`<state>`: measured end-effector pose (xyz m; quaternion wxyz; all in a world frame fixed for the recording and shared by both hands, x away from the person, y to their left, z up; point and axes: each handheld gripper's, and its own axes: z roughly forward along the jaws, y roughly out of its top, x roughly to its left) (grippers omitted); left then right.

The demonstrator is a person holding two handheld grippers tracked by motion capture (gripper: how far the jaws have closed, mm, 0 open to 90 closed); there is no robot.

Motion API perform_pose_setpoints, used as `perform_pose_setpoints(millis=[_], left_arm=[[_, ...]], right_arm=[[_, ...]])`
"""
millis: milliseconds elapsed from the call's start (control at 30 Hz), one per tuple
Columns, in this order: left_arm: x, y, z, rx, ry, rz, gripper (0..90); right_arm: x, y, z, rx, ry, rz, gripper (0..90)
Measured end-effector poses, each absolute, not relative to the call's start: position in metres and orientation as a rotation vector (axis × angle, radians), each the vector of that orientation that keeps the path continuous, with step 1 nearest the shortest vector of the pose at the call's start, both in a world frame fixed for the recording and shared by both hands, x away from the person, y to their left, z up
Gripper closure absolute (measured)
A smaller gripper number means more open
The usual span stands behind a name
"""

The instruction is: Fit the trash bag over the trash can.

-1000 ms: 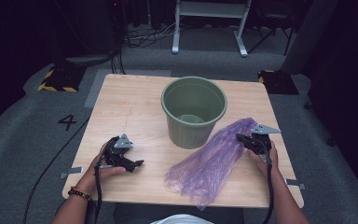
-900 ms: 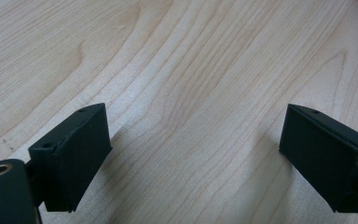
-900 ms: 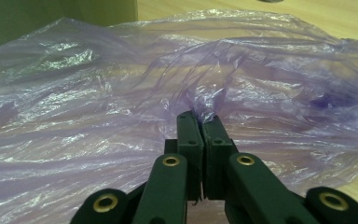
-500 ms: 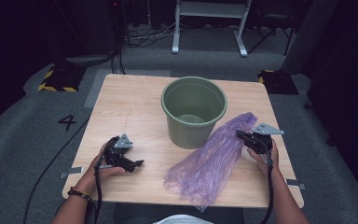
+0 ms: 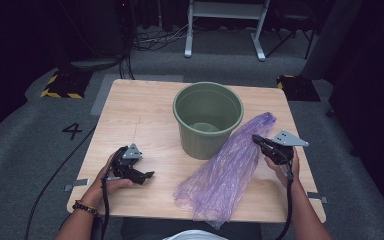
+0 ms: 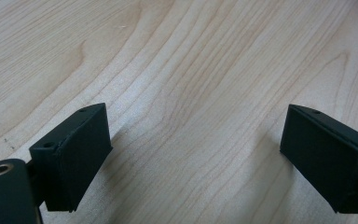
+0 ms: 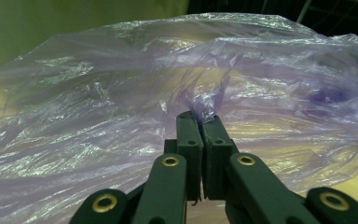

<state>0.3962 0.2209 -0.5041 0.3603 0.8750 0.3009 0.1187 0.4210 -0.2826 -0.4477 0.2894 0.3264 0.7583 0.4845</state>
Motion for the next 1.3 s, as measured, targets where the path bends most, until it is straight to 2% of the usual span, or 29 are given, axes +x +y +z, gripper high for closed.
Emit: perform_pose_setpoints(millis=[100, 167, 233, 300, 433, 500, 833, 1300], left_arm=[[0.396, 0.218, -0.503, 2.255, 0.776, 0.3, 10.4], [0.397, 0.215, -0.501, 2.254, 0.771, 0.284, 17.3], [0.395, 0.209, -0.499, 2.268, 0.739, 0.299, 15.6], [0.392, 0.203, -0.496, 2.277, 0.732, 0.321, 17.8], [0.389, 0.189, -0.481, 2.208, 0.705, 0.261, 17.2], [0.387, 0.18, -0.472, 2.197, 0.685, 0.252, 20.3], [0.365, 0.133, -0.433, 2.142, 0.491, 0.206, 16.8], [0.348, 0.081, -0.405, 2.093, 0.407, 0.143, 15.7]], right_arm=[[0.416, -0.278, -0.441, 0.83, 2.014, 1.277, 87.9], [0.412, -0.275, -0.436, 0.799, 2.004, 1.284, 87.8], [0.408, -0.273, -0.431, 0.783, 1.991, 1.296, 87.8], [0.405, -0.269, -0.427, 0.76, 1.984, 1.304, 87.7], [0.398, -0.26, -0.413, 0.698, 1.952, 1.321, 87.7], [0.396, -0.254, -0.407, 0.673, 1.943, 1.323, 87.4], [0.387, -0.238, -0.383, 0.578, 1.913, 1.342, 87.4], [0.378, -0.214, -0.362, 0.442, 1.901, 1.346, 87.0]])
